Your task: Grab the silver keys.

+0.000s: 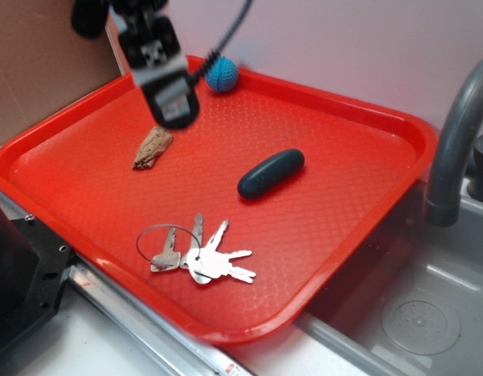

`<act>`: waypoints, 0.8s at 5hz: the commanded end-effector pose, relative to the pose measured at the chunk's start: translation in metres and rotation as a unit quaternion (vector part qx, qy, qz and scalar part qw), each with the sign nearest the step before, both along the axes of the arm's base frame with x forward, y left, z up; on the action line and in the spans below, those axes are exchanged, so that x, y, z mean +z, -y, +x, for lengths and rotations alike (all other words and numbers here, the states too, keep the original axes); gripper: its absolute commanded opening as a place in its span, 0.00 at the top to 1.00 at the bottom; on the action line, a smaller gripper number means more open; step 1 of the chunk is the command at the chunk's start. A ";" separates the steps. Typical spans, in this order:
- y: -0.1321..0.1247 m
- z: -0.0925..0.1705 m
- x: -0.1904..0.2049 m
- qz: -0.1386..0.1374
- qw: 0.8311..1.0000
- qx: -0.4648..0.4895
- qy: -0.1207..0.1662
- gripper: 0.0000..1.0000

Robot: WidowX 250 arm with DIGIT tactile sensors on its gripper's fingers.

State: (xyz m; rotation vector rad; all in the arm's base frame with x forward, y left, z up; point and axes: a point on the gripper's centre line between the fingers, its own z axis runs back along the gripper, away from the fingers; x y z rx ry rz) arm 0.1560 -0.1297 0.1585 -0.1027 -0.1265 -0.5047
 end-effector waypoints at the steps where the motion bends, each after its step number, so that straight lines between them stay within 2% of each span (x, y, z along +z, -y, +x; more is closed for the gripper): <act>1: 0.001 -0.037 -0.025 0.014 0.998 -0.050 -0.032 0.00; 2: -0.008 -0.031 -0.052 0.048 0.994 -0.096 -0.017 0.00; 3: -0.016 -0.025 -0.071 0.067 0.993 -0.098 -0.006 0.00; 4: -0.013 -0.028 -0.083 0.039 0.993 -0.112 -0.012 0.00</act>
